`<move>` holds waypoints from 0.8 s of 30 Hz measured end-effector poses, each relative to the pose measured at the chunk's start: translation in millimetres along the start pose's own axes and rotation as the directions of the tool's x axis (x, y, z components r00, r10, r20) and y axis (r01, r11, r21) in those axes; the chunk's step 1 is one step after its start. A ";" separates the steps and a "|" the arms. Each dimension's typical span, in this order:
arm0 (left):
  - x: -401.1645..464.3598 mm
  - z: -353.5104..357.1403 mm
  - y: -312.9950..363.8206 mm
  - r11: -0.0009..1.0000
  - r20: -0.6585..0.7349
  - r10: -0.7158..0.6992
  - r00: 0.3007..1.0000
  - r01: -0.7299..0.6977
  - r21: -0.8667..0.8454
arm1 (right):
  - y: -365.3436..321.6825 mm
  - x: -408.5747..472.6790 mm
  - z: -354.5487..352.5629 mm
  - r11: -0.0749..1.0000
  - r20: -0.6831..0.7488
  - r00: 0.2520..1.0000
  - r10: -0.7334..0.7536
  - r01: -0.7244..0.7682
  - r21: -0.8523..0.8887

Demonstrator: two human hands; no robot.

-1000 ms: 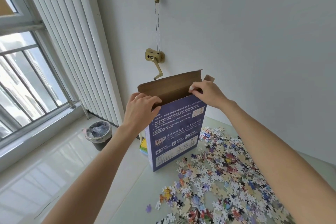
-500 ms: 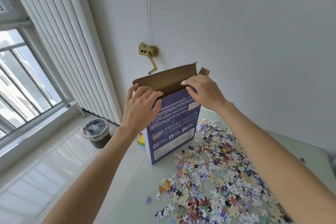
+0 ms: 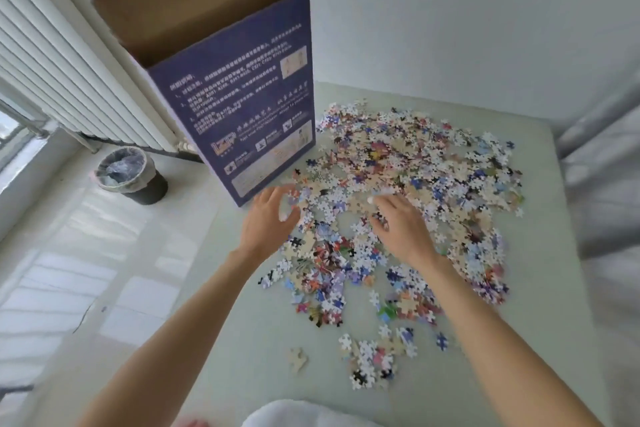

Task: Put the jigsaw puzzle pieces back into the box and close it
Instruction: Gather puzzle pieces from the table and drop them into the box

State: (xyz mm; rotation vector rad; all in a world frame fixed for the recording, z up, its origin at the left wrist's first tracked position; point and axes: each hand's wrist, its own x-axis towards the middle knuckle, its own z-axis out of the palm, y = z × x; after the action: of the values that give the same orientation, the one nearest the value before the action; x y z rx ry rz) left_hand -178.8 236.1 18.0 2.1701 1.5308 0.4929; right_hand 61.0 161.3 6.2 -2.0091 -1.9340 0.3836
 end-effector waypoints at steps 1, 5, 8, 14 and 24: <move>-3.3 18.3 -10.6 0.997 0.079 -0.073 0.994 0.072 0.023 | 12.6 -11.0 10.1 0.998 0.050 0.997 0.059 -0.059 -0.005; -20.4 76.0 -52.8 0.955 0.295 -0.277 0.915 0.228 0.191 | 45.2 -49.2 45.3 0.980 0.229 0.956 0.182 -0.156 -0.127; -39.8 105.5 -66.6 0.925 0.316 -0.355 0.880 0.281 0.257 | 50.5 -73.1 76.7 0.966 0.362 0.904 0.227 -0.163 -0.198; -43.0 142.6 -28.8 0.993 0.364 -0.093 0.927 0.060 0.101 | 23.4 -81.0 124.9 0.959 0.389 0.914 -0.118 0.207 -0.194; -143.9 109.5 -83.3 0.990 0.181 -0.049 0.982 0.024 0.137 | -6.4 -159.4 155.2 0.854 0.363 0.813 -0.455 0.514 -0.080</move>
State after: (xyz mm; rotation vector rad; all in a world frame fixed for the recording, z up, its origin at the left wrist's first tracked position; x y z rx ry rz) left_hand -234.3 108.5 -124.4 2.2133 1.5380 0.1748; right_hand -15.5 9.5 -137.5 -1.5150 -2.6841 0.4510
